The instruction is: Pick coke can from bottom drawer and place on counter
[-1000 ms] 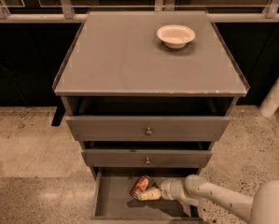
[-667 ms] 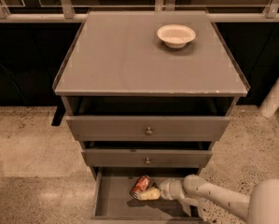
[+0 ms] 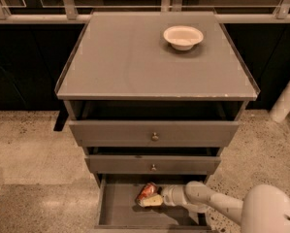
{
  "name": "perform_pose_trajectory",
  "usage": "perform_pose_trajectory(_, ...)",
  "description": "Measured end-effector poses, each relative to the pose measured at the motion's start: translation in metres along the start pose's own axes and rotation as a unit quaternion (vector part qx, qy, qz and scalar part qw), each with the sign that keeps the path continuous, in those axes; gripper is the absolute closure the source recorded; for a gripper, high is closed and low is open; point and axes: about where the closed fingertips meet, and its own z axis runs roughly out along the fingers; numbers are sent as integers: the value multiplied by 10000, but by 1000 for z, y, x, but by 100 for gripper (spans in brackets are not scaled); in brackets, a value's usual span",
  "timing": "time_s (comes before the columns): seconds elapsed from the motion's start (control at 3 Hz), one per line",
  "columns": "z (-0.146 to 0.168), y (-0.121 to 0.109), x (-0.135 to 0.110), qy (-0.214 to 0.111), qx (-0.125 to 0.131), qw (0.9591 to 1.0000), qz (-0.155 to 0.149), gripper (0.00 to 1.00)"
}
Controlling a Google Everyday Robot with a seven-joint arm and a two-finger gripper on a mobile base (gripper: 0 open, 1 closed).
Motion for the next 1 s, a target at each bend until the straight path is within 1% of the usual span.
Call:
perform_pose_trajectory(0.33,16,-9,3,-44,-2,10000,33,0)
perform_pose_trajectory(0.67,42,-17,6,-85,-40,9999,75,0)
perform_pose_trajectory(1.0,49,-17,7,-89,-28,9999,106,0)
